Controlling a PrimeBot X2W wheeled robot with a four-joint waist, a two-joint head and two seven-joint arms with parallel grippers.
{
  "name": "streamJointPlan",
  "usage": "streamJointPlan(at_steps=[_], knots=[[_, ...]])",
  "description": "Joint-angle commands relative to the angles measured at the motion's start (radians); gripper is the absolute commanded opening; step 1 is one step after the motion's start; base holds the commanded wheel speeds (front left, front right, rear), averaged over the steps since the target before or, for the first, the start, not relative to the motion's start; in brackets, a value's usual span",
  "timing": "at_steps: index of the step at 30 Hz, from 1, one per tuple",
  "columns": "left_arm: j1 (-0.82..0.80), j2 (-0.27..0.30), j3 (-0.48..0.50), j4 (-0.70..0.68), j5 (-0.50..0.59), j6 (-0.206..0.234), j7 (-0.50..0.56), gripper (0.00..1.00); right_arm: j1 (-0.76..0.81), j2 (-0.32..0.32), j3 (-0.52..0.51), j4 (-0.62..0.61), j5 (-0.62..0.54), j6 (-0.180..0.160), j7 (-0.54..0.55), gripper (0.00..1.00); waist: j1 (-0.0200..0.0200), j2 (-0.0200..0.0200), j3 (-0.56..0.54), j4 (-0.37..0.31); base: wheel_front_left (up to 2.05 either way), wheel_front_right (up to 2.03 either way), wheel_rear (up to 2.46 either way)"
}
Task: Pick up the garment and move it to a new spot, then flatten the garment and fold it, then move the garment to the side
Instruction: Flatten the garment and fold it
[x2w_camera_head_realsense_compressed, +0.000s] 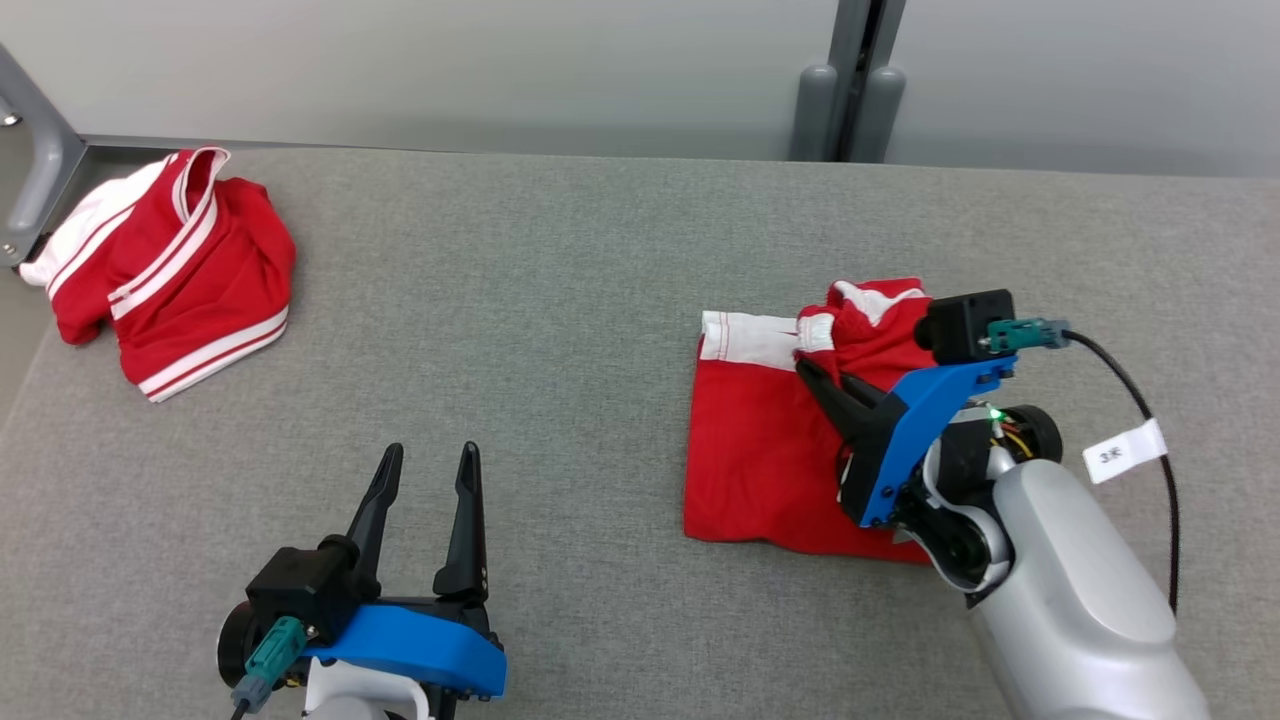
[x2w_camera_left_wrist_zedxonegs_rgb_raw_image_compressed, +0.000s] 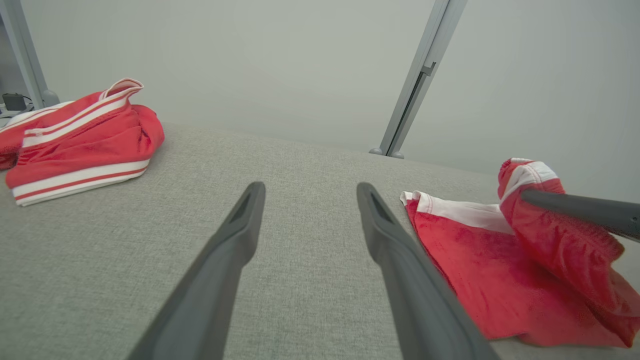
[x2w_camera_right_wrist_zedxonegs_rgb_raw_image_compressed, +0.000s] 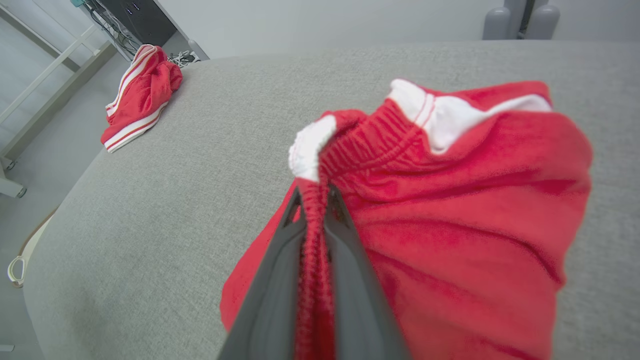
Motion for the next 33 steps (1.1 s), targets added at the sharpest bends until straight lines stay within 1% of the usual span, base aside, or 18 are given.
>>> streamJointPlan(at_steps=[1, 8, 10, 11, 12, 13, 14, 21, 25, 29, 33], knots=[[-0.014, 0.000, 0.002, 0.003, 0.008, -0.005, -0.005, 1.00, -0.020, 0.005, 0.010, 0.016, 0.000, 0.000, -0.012, 0.00, 0.0000, 0.0000, 0.004, 0.008, 0.00, 0.00, 0.00], [-0.023, -0.016, -0.002, 0.014, 0.011, -0.012, -0.005, 1.00, -0.091, 0.021, 0.057, 0.167, -0.018, 0.000, -0.070, 0.00, 0.0000, 0.0000, 0.014, 0.047, 0.00, 0.00, 0.00], [-0.023, -0.020, -0.002, 0.020, 0.012, -0.015, -0.005, 1.00, -0.107, 0.022, 0.082, 0.204, 0.001, 0.000, -0.088, 0.00, 0.0000, 0.0000, 0.016, 0.055, 0.00, 0.00, 0.00], [-0.024, -0.022, -0.002, 0.023, 0.013, -0.017, -0.005, 1.00, -0.116, 0.022, 0.096, 0.220, 0.013, 0.000, -0.099, 0.14, 0.0000, 0.0000, 0.017, 0.058, 0.00, 0.00, 0.00], [-0.024, -0.023, -0.001, 0.025, 0.014, -0.020, -0.005, 1.00, -0.124, 0.021, 0.108, 0.236, 0.023, 0.000, -0.111, 0.33, 0.0000, 0.0000, 0.017, 0.061, 0.00, 0.00, 0.00], [-0.024, -0.025, 0.000, 0.028, 0.015, -0.022, -0.005, 1.00, -0.131, 0.021, 0.128, 0.250, 0.031, 0.000, -0.118, 0.72, 0.0000, 0.0000, 0.018, 0.063, 0.00, 0.00, 0.00], [-0.025, -0.026, 0.001, 0.030, 0.015, -0.023, -0.005, 1.00, -0.138, 0.022, 0.145, 0.263, 0.043, 0.000, -0.129, 1.00, 0.0000, 0.0000, 0.018, 0.064, 0.00, 0.00, 0.00], [-0.023, -0.034, 0.007, 0.040, 0.019, -0.030, -0.005, 1.00, -0.189, 0.021, 0.244, 0.332, 0.079, 0.000, -0.222, 1.00, 0.0000, 0.0000, 0.013, 0.059, 0.00, 0.00, 0.00], [-0.012, -0.032, 0.014, 0.039, 0.025, -0.033, -0.005, 1.00, -0.215, 0.021, 0.285, 0.345, 0.059, 0.000, -0.291, 1.00, 0.0000, 0.0000, 0.005, 0.043, 0.00, 0.00, 0.00], [-0.007, -0.030, 0.024, 0.035, 0.031, -0.032, -0.005, 1.00, -0.235, 0.021, 0.290, 0.364, 0.003, 0.000, -0.379, 1.00, 0.0000, 0.0000, -0.007, 0.019, 0.00, 0.00, 0.00], [-0.012, -0.028, 0.036, 0.034, 0.037, -0.038, -0.005, 1.00, -0.235, 0.021, 0.252, 0.376, -0.069, 0.000, -0.478, 1.00, 0.0000, 0.0000, -0.027, -0.009, 0.00, 0.00, 0.00]])
